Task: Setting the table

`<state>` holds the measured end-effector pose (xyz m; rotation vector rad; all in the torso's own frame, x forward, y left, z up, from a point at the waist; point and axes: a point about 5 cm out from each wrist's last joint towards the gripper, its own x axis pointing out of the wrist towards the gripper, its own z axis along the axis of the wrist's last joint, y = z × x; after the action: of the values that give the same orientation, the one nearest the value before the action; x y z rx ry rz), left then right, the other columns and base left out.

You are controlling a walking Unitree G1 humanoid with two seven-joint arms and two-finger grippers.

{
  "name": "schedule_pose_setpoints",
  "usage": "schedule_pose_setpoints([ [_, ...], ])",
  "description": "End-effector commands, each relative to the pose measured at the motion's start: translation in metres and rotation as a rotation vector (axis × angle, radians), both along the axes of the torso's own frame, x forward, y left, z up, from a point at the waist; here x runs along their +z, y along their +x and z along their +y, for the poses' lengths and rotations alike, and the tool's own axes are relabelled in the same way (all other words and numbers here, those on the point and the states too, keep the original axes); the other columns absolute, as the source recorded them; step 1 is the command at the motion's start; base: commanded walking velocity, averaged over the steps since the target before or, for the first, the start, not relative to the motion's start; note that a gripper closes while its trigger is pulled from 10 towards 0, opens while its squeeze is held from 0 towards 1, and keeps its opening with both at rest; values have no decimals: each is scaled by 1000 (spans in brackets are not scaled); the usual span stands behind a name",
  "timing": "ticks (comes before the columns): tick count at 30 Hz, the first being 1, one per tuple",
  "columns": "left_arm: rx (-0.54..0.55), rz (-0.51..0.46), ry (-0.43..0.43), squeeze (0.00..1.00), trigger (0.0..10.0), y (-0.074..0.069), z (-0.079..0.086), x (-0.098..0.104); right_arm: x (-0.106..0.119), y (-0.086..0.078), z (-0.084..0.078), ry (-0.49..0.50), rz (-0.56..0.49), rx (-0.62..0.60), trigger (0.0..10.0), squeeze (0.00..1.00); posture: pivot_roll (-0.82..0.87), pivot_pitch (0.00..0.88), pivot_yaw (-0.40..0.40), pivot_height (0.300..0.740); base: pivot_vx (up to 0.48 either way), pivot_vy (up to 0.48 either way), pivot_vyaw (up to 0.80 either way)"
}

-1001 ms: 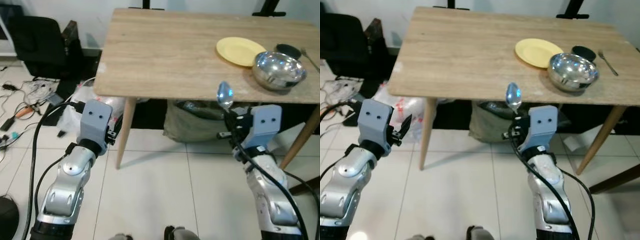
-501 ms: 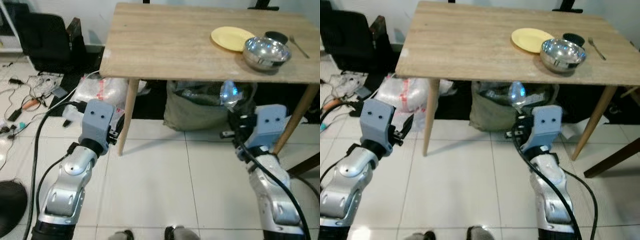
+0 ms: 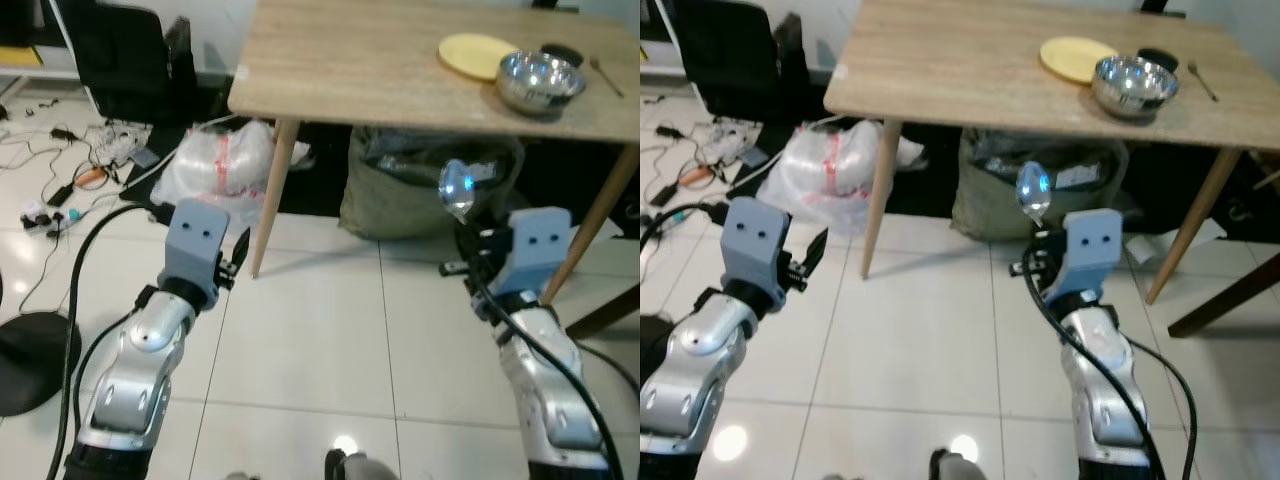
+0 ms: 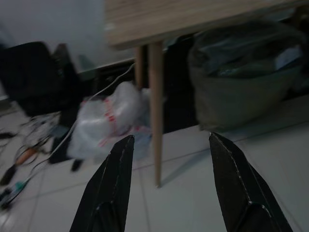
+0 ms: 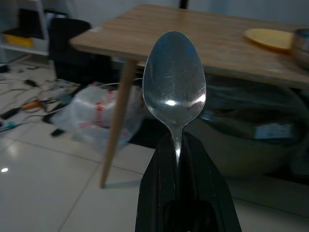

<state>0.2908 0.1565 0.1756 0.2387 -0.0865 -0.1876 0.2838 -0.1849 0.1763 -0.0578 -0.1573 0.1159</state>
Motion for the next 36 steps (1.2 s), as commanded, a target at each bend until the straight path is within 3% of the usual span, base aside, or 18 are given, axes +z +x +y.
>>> schedule_pose_setpoints([
  [1, -4, 23, 6, 0, 10000, -1, -1, -6, -1, -1, -3, 5, 1, -11, 10000, 0, -110, 40, 47, 740, -296, 0, 0],
  [26, 2, 35, 4, 0, 10000, 0, 0, -8, -2, -2, -4, 4, 5, -15, 10000, 0, -113, 43, 52, 740, -249, 0, 0],
  [36, 6, 81, -78, 0, 10000, 1, -2, -10, -4, -2, -4, 12, 15, -20, 10000, 0, -114, 44, 52, 740, 0, 0, -154],
])
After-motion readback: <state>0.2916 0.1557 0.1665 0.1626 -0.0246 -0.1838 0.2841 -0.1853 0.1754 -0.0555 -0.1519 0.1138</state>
